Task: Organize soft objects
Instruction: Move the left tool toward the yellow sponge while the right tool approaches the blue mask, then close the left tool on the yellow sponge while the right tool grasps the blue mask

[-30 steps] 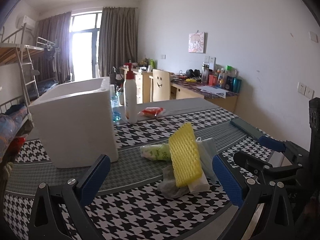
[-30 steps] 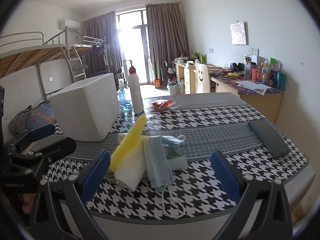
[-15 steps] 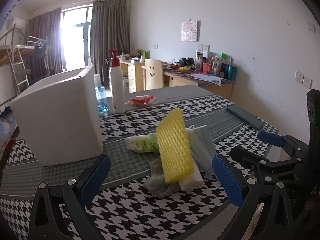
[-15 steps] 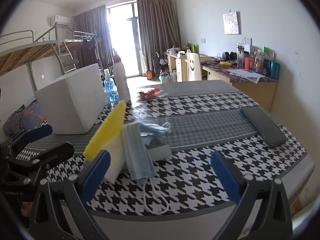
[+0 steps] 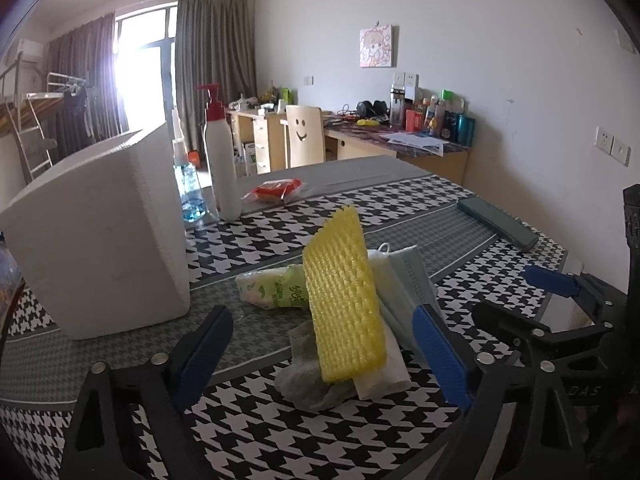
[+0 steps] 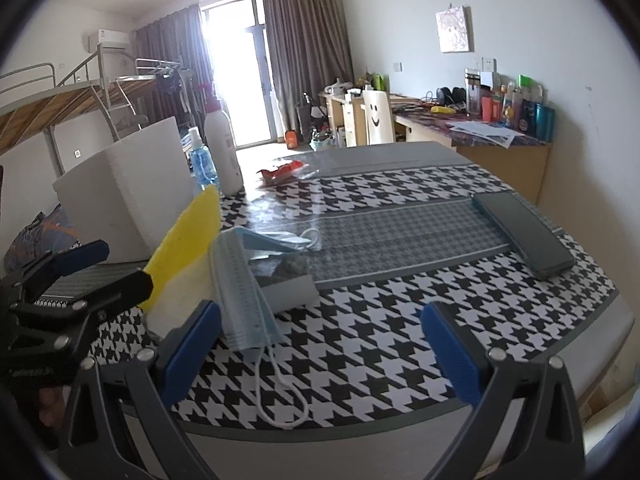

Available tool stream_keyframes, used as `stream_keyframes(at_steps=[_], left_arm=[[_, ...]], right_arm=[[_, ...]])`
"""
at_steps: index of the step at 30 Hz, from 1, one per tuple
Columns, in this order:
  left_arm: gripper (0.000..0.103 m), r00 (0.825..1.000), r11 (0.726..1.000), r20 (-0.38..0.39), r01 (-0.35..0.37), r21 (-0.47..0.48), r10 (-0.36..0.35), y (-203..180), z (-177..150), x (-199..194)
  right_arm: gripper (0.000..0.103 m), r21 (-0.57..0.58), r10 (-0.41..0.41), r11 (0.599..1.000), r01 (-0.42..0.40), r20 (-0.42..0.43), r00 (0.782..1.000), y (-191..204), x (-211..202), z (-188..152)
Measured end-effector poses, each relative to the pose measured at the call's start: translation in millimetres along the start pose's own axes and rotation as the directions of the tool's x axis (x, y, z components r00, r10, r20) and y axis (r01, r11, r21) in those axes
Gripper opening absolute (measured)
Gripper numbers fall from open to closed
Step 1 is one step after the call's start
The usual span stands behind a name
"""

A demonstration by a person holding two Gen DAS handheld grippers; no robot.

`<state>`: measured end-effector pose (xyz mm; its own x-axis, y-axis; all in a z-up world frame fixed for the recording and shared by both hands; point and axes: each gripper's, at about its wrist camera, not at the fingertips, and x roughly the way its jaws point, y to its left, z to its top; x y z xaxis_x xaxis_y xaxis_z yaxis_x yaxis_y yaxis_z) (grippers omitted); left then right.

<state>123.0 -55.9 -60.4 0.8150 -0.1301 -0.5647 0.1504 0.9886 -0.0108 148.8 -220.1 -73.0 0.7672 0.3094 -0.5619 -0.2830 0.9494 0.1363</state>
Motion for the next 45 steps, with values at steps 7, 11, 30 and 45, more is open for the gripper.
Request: stream_keyframes(at_steps=[7, 11, 30, 45], left_arm=[[0.076, 0.999, 1.0, -0.025, 0.025, 0.003, -0.025, -3, 1, 9], [0.061, 0.999, 0.999, -0.032, 0.042, -0.019, -0.043, 0, 3, 13], [0.013, 0.996, 0.996, -0.065, 0.057, -0.063, -0.061, 14, 1, 24], [0.012, 0.993, 0.994, -0.071, 0.089, -0.058, -0.093, 20, 3, 23]], right_arm=[[0.102, 0.006, 0.012, 1.0, -0.012, -0.013, 1.0, -4, 7, -1], [0.102, 0.009, 0.026, 1.0, -0.026, -0.015, 1.0, -4, 10, 0], [0.08, -0.016, 0.136, 0.99, -0.138, -0.095, 0.986, 16, 40, 5], [0.049, -0.002, 0.221, 0.975, -0.223, -0.132, 0.966, 22, 52, 15]])
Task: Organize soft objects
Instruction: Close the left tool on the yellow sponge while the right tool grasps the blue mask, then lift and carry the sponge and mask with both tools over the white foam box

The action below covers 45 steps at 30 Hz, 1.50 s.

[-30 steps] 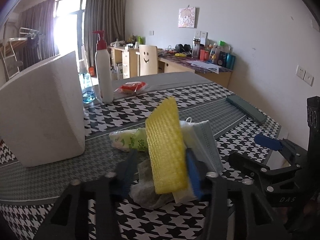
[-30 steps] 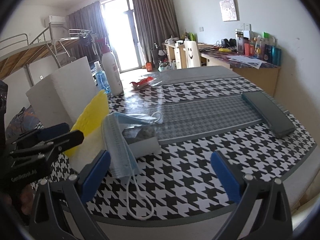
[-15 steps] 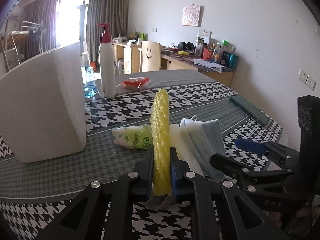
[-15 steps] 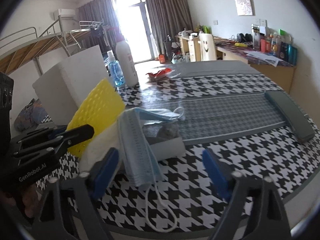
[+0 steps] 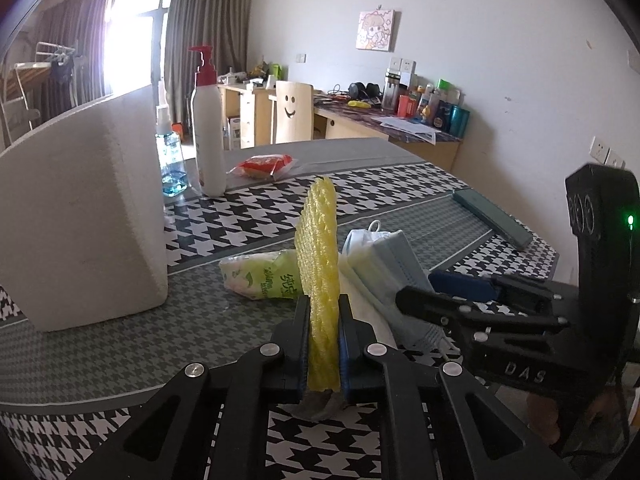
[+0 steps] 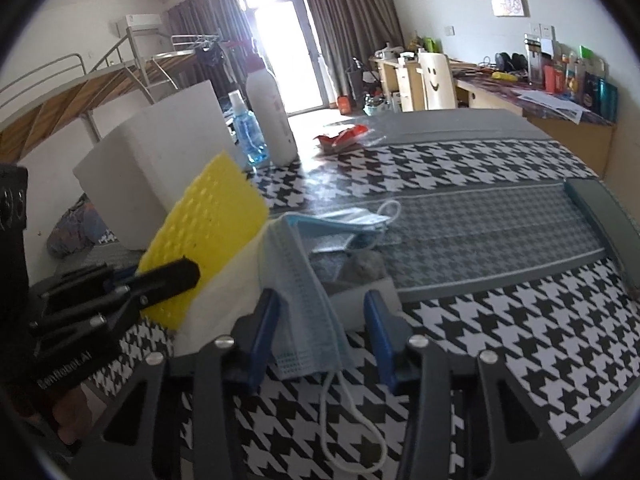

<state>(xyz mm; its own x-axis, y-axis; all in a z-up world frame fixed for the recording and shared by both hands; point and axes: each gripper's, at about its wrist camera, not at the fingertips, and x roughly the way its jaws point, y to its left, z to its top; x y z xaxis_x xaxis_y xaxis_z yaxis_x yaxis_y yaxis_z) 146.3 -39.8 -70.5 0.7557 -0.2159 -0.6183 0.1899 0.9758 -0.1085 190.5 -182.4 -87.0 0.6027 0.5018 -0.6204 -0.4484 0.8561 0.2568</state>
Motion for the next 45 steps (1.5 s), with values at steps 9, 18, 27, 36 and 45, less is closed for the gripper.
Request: stream_keyframes(at_steps=[9, 18, 27, 36, 45], left_arm=[[0.012, 1.0, 1.0, 0.001, 0.001, -0.001, -0.001, 4, 0, -2], [0.012, 1.0, 1.0, 0.017, -0.011, -0.015, 0.011, 9, 2, -9], [0.012, 0.997, 1.0, 0.073, -0.023, -0.003, 0.023, 10, 8, -34], [0.012, 0.99, 0.998, 0.134, -0.056, 0.005, 0.054, 14, 13, -60], [0.012, 0.982, 0.996, 0.17, -0.085, 0.01, 0.082, 22, 16, -75]], right_arm=[[0.049, -0.027, 0.033, 0.999, -0.034, -0.019, 0.999, 5, 9, 12], [0.008, -0.049, 0.052, 0.997, -0.052, -0.001, 0.999, 12, -2, 10], [0.006, -0.087, 0.018, 0.996, -0.01, 0.09, 0.996, 27, -30, 20], [0.007, -0.11, -0.015, 0.993, 0.032, 0.147, 0.989, 41, -46, 31], [0.007, -0.13, -0.012, 0.991, 0.036, 0.185, 0.983, 49, -55, 34]])
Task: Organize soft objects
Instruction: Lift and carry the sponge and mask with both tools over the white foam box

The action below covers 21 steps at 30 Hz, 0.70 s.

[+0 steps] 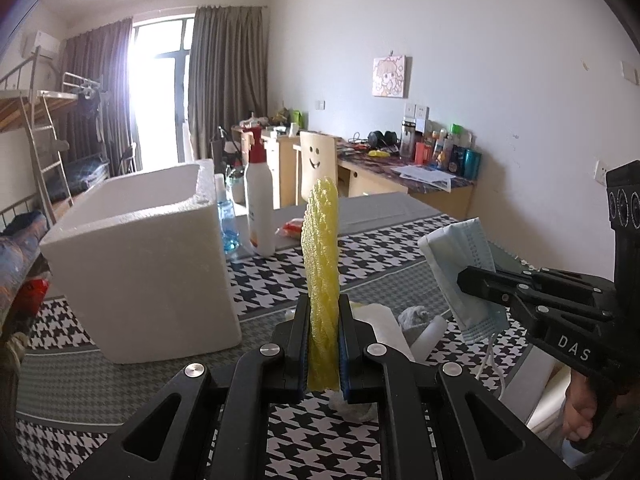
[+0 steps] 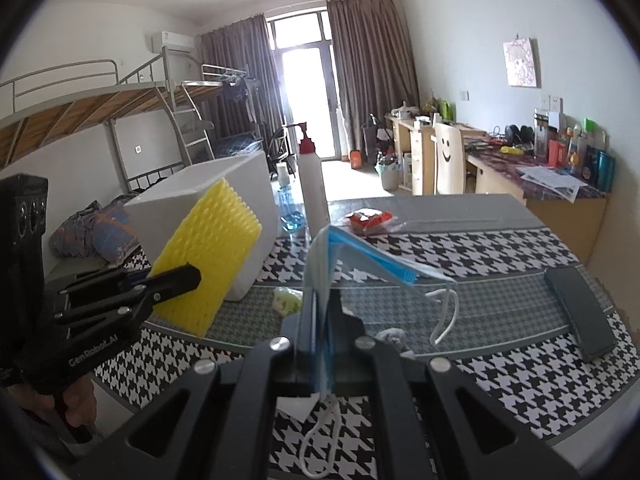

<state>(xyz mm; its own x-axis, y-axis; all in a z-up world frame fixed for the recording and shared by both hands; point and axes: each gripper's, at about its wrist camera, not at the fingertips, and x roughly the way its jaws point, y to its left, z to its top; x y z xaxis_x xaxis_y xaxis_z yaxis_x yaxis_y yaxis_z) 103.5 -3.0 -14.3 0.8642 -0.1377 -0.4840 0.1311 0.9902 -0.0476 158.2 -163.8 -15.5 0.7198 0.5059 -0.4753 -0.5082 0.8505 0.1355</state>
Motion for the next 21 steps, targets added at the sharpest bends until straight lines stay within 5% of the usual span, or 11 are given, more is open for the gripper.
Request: stream_keyframes(at_steps=[21], left_arm=[[0.012, 0.998, 0.999, 0.051, -0.033, 0.014, 0.032, 10, 13, -14]], right_arm=[[0.007, -0.034, 0.014, 0.999, -0.013, 0.04, 0.999, 9, -5, 7]])
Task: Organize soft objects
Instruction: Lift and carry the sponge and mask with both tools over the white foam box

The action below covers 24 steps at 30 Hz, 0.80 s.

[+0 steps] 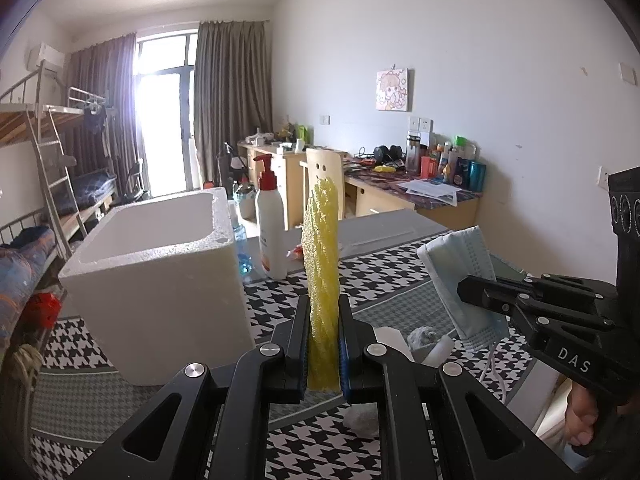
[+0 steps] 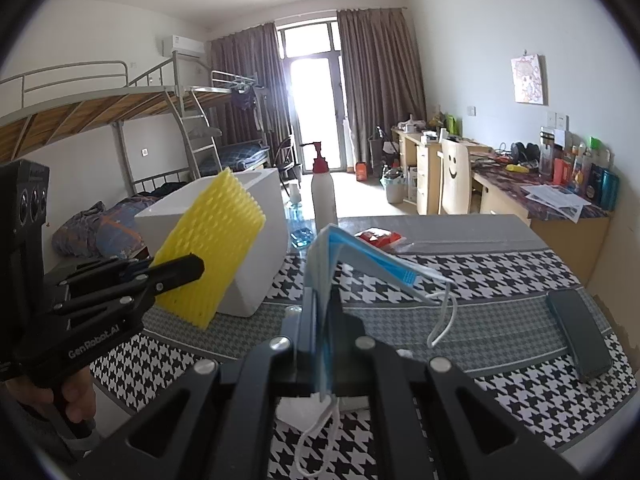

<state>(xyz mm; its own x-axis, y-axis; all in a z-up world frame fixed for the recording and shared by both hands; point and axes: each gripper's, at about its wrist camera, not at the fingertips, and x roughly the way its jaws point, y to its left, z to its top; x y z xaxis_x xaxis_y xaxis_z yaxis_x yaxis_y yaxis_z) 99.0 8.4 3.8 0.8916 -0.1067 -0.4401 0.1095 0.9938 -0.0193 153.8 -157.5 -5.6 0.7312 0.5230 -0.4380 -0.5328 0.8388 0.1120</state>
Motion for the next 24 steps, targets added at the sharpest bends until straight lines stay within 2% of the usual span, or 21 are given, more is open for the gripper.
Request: stream_keyframes(at_steps=[24], left_arm=[[0.012, 0.998, 1.0, 0.051, -0.026, 0.0, 0.025, 10, 33, 5]], right_arm=[[0.007, -0.039, 0.028, 0.999, -0.026, 0.044, 0.999, 10, 5, 29]])
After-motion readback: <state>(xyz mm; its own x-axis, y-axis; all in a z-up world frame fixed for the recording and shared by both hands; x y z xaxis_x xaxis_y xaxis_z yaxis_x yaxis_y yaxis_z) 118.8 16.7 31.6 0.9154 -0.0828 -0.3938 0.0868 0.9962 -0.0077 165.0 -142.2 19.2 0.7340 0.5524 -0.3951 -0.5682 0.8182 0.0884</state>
